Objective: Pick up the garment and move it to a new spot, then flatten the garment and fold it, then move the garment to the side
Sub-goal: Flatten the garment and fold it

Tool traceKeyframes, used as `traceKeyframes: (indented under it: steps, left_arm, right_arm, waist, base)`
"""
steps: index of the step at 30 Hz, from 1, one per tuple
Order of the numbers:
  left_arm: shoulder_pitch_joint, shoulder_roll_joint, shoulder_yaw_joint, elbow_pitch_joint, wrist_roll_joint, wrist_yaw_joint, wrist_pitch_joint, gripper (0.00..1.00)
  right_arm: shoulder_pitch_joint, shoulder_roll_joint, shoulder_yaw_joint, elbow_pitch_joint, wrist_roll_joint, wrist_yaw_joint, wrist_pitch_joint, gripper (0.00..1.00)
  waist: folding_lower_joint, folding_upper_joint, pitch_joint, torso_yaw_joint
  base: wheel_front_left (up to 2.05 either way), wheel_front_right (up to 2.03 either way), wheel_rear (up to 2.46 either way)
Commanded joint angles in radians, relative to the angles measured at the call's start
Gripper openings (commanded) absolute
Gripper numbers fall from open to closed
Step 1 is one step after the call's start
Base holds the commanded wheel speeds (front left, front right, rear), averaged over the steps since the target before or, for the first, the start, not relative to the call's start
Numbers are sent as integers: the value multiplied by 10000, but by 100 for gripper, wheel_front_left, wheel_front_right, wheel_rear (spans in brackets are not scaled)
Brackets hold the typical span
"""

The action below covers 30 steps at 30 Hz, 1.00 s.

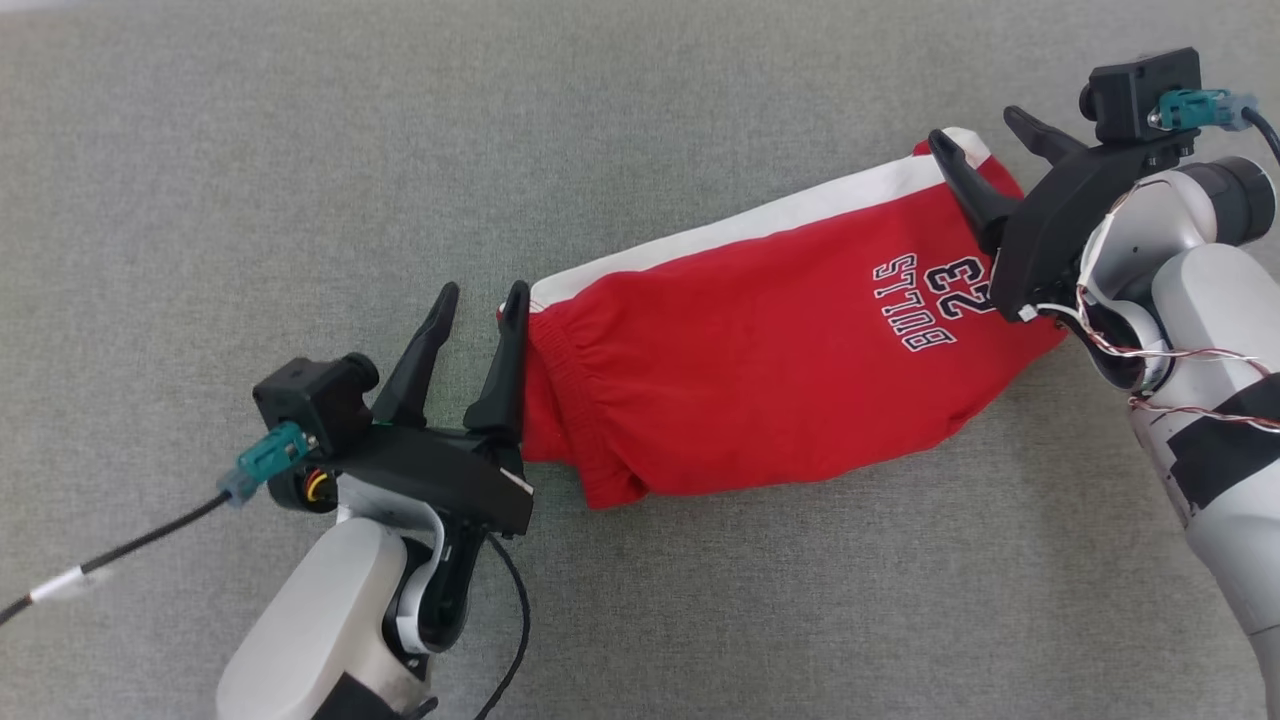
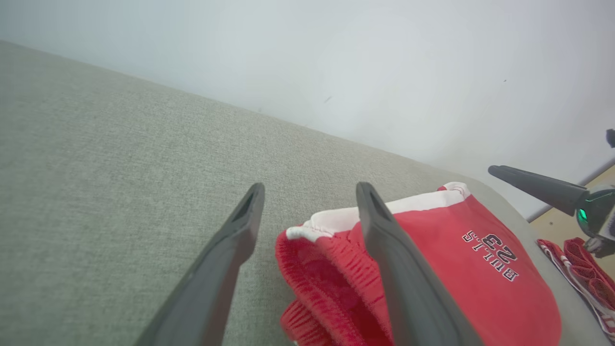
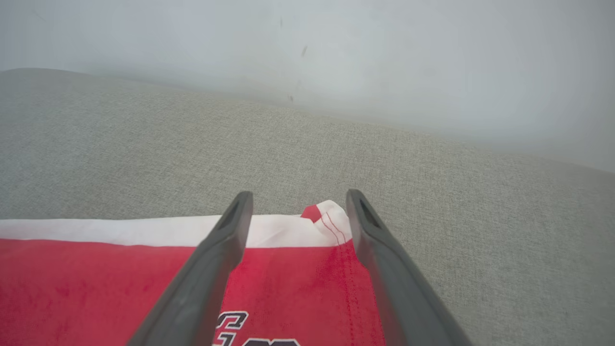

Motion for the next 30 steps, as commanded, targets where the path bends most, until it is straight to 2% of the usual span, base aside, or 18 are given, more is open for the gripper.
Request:
traceKeyframes:
  steps: [1, 5, 9, 14, 19, 22, 25, 30]
  left_arm:
    - [214, 87, 25, 7, 256, 106, -113, 100]
    - [667, 298, 202, -235, 1172, 659, -322, 100]
    - [1368, 579, 447, -922, 2646, 1354, -335, 100]
    - [2594, 573, 882, -2004, 4220, 2015, -332, 100]
    - [3685, 539, 1160, -2754, 5347, 2191, -334, 100]
    - [4087, 788, 1051, -2805, 6298, 2488, -335, 100]
    - [4296, 682, 1117, -3040, 6711, 2779, -334, 100]
    - [4465, 578, 1257, -3250, 6783, 2798, -336, 100]
  right_arm:
    - [-68, -58, 14, 19, 49, -29, 57, 100]
    - [58, -236, -186, 191, 239, -29, 638, 100]
    - [408, -208, -716, 362, 278, -29, 1428, 100]
    - [995, -232, -1498, 473, 121, -29, 2367, 100]
    - [1413, -34, -2496, 572, -301, -27, 3043, 100]
    - [1552, 158, -3136, 545, -495, -29, 3342, 100]
    - [1676, 395, -3613, 542, -816, -29, 3750, 100]
    - [1787, 722, -4279, 472, -1429, -29, 4116, 100]
  waist:
    - [0, -1, -233, -73]
    - [0, -1, -640, -134]
    - [0, -1, -1045, -75]
    - [0, -1, -1348, 123]
    - [0, -1, -1353, 338]
    - [0, -1, -1204, 477]
    - [0, -1, -1031, 615]
    - [0, -1, -763, 796]
  base:
    - [0, 0, 0]
    - [0, 0, 0]
    - [0, 0, 0]
    - [0, 0, 0]
    - [0, 0, 0]
    - [0, 0, 0]
    - [0, 0, 0]
    - [0, 0, 0]
